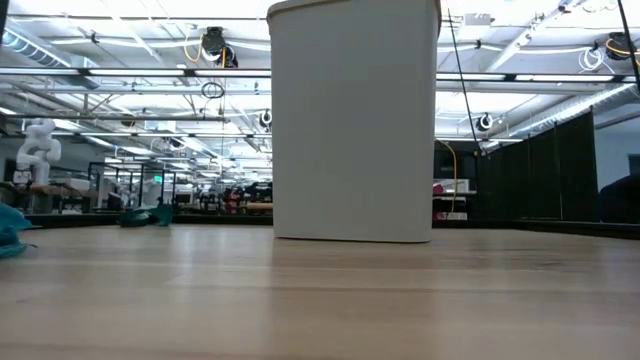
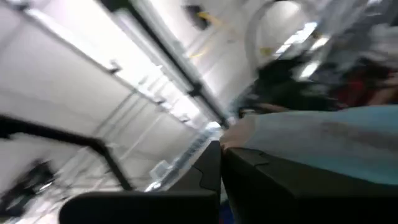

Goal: Place trash/remove bag and relplace
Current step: Remove the blue trash bag from the white trash bin

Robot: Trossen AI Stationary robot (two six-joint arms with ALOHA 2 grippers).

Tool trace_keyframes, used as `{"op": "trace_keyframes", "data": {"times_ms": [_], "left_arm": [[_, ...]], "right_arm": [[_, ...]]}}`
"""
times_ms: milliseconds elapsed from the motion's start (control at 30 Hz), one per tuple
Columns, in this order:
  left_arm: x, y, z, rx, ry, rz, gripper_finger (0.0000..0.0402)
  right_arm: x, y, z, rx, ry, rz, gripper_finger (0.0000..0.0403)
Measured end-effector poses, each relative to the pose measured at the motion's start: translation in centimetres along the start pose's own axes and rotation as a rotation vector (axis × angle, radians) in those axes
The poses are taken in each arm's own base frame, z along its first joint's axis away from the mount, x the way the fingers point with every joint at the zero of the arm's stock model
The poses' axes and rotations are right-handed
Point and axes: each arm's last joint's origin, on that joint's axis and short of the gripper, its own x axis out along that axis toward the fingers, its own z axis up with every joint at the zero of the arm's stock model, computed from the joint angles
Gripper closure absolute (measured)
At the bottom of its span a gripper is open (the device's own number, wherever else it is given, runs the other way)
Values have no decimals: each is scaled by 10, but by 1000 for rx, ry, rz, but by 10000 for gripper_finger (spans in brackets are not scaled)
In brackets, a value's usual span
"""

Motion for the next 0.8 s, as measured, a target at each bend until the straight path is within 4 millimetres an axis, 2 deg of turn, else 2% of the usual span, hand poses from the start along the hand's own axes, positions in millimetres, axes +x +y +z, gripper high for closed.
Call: {"op": "trace_keyframes", "data": {"times_ms": [67,167,233,367,400,433,500,600,800], "left_arm": [[1,-1,0,21,-2,1,401],[1,0,-2,14,3,13,401],[1,3,-5,1,7,34,401],[0,6,-9,-6,21,55,401],[0,6,-10,-6,23,58,401],[0,6,-10,-3,24,59,402],[1,7,-10,-4,24,61,401],[0,7,-10,-5,24,62,402],[0,7,-11,-7,26,65,402]], "right_arm": [[10,3,4,-21,41,-15,403],[21,-3,1,-51,164,-236,403],[28,-7,-2,-54,218,-272,403],[46,15,9,-46,141,152,403],[46,18,12,-45,117,182,403],[45,18,14,-48,112,155,403],[43,12,11,-62,140,-28,403],[37,-2,-2,-68,203,-243,403],[36,-2,-6,-32,229,-255,403]]}}
